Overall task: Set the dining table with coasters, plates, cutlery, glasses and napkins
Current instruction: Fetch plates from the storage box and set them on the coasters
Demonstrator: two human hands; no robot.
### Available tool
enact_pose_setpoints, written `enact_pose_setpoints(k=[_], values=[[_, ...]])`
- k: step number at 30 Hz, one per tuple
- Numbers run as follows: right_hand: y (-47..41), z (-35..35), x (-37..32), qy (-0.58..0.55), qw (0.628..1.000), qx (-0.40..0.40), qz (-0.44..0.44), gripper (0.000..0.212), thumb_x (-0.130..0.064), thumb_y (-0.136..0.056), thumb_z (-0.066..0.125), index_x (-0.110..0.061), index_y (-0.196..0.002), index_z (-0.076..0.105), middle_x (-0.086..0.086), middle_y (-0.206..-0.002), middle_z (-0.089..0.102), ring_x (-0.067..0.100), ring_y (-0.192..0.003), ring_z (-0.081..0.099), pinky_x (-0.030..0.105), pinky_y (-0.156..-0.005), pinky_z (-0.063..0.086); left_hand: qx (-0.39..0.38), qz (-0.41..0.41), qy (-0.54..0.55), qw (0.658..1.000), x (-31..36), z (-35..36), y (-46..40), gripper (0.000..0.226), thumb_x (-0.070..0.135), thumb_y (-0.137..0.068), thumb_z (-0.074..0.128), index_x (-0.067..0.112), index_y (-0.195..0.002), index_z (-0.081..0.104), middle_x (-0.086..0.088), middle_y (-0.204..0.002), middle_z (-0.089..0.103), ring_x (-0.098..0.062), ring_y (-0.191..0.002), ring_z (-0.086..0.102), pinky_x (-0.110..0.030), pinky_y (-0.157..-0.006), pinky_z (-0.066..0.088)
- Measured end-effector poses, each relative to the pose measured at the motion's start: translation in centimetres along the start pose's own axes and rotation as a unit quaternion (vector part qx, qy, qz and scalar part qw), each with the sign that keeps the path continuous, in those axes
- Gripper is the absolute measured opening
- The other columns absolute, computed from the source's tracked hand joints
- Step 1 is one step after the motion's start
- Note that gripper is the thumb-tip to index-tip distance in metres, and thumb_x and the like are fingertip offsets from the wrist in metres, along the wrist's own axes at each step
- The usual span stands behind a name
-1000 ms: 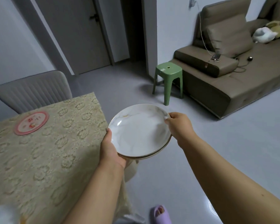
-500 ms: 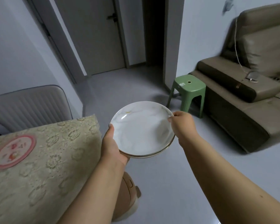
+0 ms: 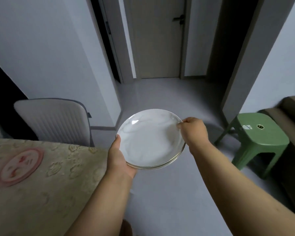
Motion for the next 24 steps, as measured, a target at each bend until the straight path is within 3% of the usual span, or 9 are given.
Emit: enact_pose_setpoints(k=[5, 9, 14, 21, 24], values=[[-7.8, 5.2, -2.4, -0.013, 0.999, -0.045, -0.004, 0.017, -0.011, -0.077, 0.055, 0.000, -0.087, 0.063, 0.006, -0.069, 0.055, 0.022, -0.063, 0.046, 0.028, -0.059, 0.038, 0.035, 0.038, 0.019, 0.998, 3.6, 1.6, -6.3, 0.047, 0.053, -0.097, 0.039, 0.021, -0.120, 0.064, -0.009, -0.110, 0.072, -0.035, -0.108, 0.063, -0.045, -0.086, 0.051], [-14.1, 11.2, -5.9, -0.021, 0.996, -0.078, -0.025, 0.017, -0.010, -0.076, 0.055, 0.003, -0.085, 0.060, 0.006, -0.068, 0.053, 0.022, -0.062, 0.046, 0.029, -0.058, 0.038, 0.053, 0.069, 0.028, 0.996, 8.0, 1.8, -13.0, 0.051, 0.058, -0.096, 0.036, 0.022, -0.119, 0.064, -0.009, -0.116, 0.069, -0.036, -0.110, 0.062, -0.050, -0.097, 0.047], [-21.4, 19.2, -12.5, -0.008, 0.992, -0.109, -0.067, 0.008, -0.012, -0.079, 0.056, -0.005, -0.075, 0.059, 0.004, -0.066, 0.055, 0.024, -0.063, 0.048, 0.028, -0.058, 0.039, 0.065, 0.086, 0.052, 0.993, 15.7, 2.1, -21.3, 0.062, 0.068, -0.092, 0.030, 0.025, -0.120, 0.063, -0.006, -0.117, 0.069, -0.033, -0.112, 0.060, -0.046, -0.098, 0.046], [-26.9, 31.8, -21.5, -0.020, 0.976, -0.183, -0.115, 0.021, -0.013, -0.078, 0.058, -0.014, -0.061, 0.045, 0.000, -0.058, 0.045, 0.021, -0.056, 0.041, 0.027, -0.055, 0.033, 0.122, 0.162, 0.065, 0.977, 26.7, -1.0, -27.8, 0.061, 0.065, -0.094, 0.029, 0.022, -0.123, 0.061, -0.007, -0.116, 0.070, -0.033, -0.111, 0.061, -0.044, -0.091, 0.050], [-28.0, 37.8, -25.5, -0.016, 0.960, -0.232, -0.153, 0.025, -0.013, -0.078, 0.057, -0.016, -0.058, 0.043, -0.002, -0.055, 0.044, 0.018, -0.054, 0.039, 0.025, -0.053, 0.031, 0.158, 0.205, 0.094, 0.961, 31.0, -3.1, -29.4, 0.057, 0.059, -0.098, 0.025, 0.020, -0.113, 0.064, -0.007, -0.110, 0.072, -0.031, -0.103, 0.063, -0.040, -0.085, 0.050]])
Point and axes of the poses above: each hand's wrist, its own y-axis away from the middle knuckle, its own z-axis out of the palm, x = y × z, the point moved 7 cm from there along -y, towards the middle knuckle
